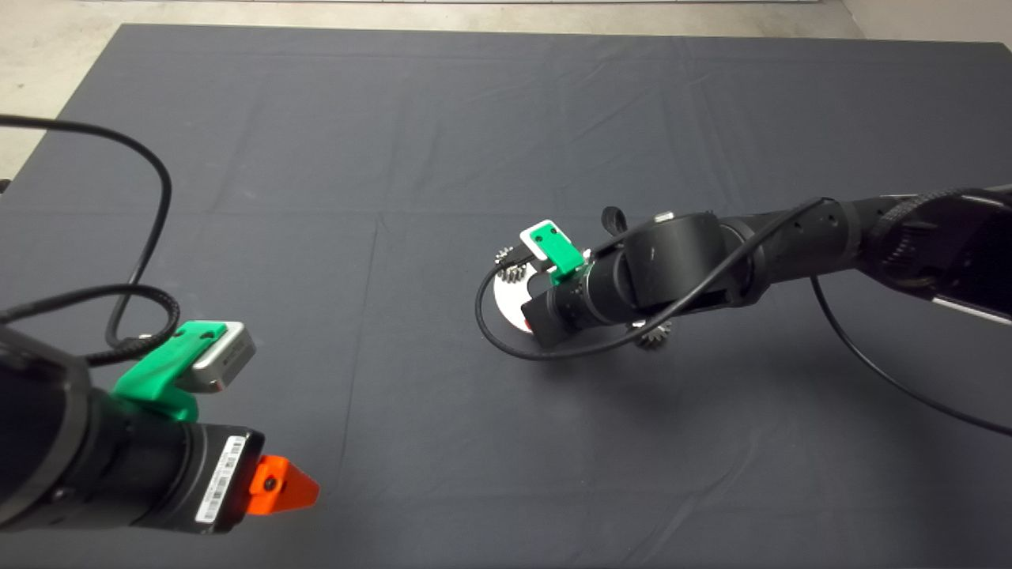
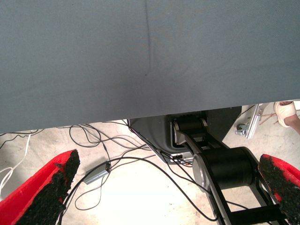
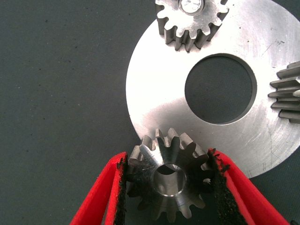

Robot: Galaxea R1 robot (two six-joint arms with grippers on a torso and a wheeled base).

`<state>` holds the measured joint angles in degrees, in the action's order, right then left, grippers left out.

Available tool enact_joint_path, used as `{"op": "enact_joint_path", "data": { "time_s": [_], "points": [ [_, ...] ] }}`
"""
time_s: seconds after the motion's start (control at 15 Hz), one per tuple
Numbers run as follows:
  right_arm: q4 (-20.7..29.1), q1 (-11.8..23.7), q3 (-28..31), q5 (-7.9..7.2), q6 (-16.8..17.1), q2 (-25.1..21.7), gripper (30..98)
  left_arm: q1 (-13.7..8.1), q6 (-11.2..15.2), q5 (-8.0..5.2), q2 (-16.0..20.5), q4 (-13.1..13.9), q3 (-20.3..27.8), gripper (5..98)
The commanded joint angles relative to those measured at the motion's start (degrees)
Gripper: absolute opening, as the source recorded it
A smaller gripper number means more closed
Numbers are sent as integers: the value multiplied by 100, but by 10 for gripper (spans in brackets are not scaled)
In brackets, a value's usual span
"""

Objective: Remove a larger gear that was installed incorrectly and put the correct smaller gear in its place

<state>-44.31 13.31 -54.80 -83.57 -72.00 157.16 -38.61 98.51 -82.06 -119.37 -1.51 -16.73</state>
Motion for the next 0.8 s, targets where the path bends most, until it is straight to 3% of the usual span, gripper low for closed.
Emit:
{"op": "enact_joint_path", "data": {
  "time_s": [0.0, 0.73],
  "points": [
    [-93, 128, 56, -46, 10, -64, 403, -42, 36, -20, -4, 90, 92, 979],
    [-148, 119, 19, -54, 45, -75, 403, -42, 36, -12, -4, 90, 92, 979]
  ]
}}
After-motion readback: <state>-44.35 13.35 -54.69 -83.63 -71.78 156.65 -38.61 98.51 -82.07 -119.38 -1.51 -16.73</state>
